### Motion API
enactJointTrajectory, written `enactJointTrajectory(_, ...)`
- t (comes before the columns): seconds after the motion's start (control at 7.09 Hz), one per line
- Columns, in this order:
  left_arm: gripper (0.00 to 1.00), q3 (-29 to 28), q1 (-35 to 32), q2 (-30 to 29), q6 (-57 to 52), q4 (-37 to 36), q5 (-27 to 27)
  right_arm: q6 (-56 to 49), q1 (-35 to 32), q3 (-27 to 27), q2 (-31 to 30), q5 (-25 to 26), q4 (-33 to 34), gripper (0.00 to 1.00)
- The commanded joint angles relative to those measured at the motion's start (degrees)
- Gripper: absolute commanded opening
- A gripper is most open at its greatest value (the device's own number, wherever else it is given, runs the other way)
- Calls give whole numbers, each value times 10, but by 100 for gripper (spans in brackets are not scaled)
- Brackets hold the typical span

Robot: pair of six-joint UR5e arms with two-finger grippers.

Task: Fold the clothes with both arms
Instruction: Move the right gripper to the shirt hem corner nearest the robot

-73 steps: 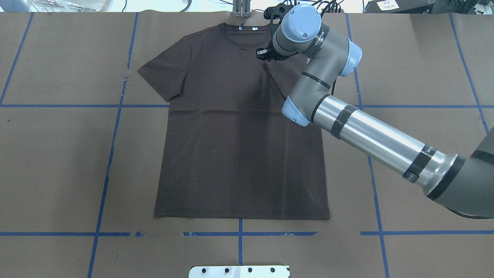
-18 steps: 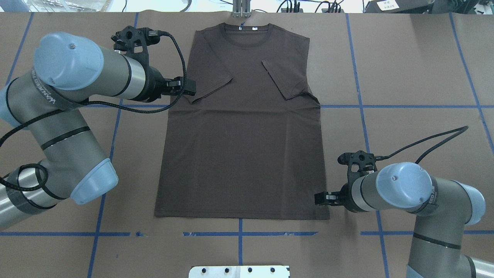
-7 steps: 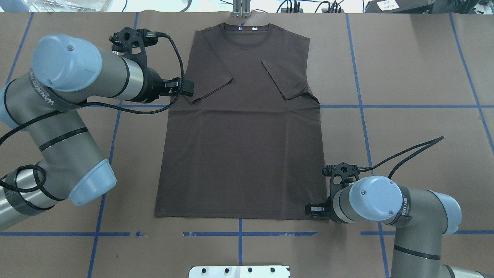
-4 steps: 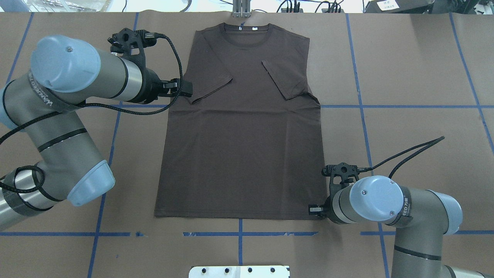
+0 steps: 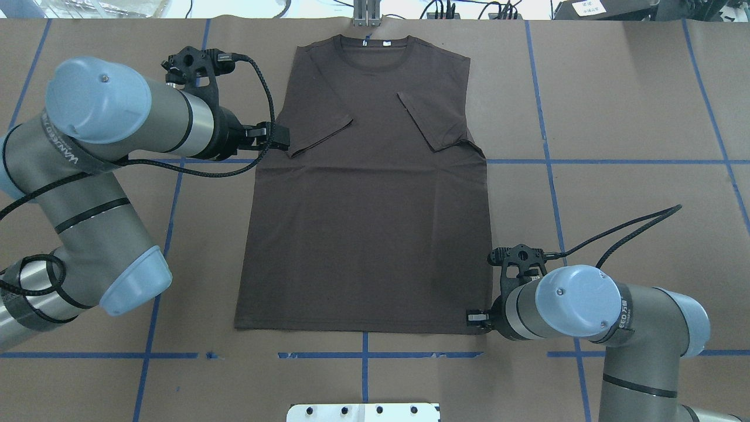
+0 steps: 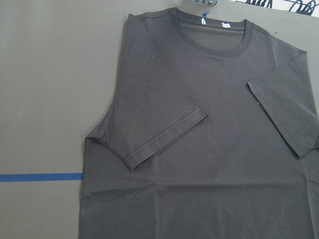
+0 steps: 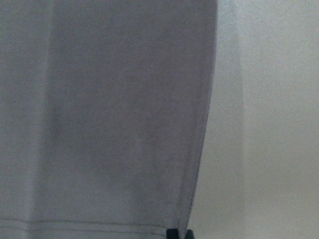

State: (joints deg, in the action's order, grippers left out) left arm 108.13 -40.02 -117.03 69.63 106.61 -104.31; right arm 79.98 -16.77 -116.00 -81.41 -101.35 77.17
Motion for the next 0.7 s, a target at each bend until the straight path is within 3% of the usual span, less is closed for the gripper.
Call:
enactJointTrajectory(0.0,100,33,61,78,111,5,5,0,-4,-15,-1,-1,1,0)
enactJointTrajectory(0.28,99,72,170,137,251,4,61,0,-12,-29,-1,-6,1,0)
enactJointTrajectory(0.56,94,62,246,140,325,0,101,-1,-21,-33,-1,-13,1,0)
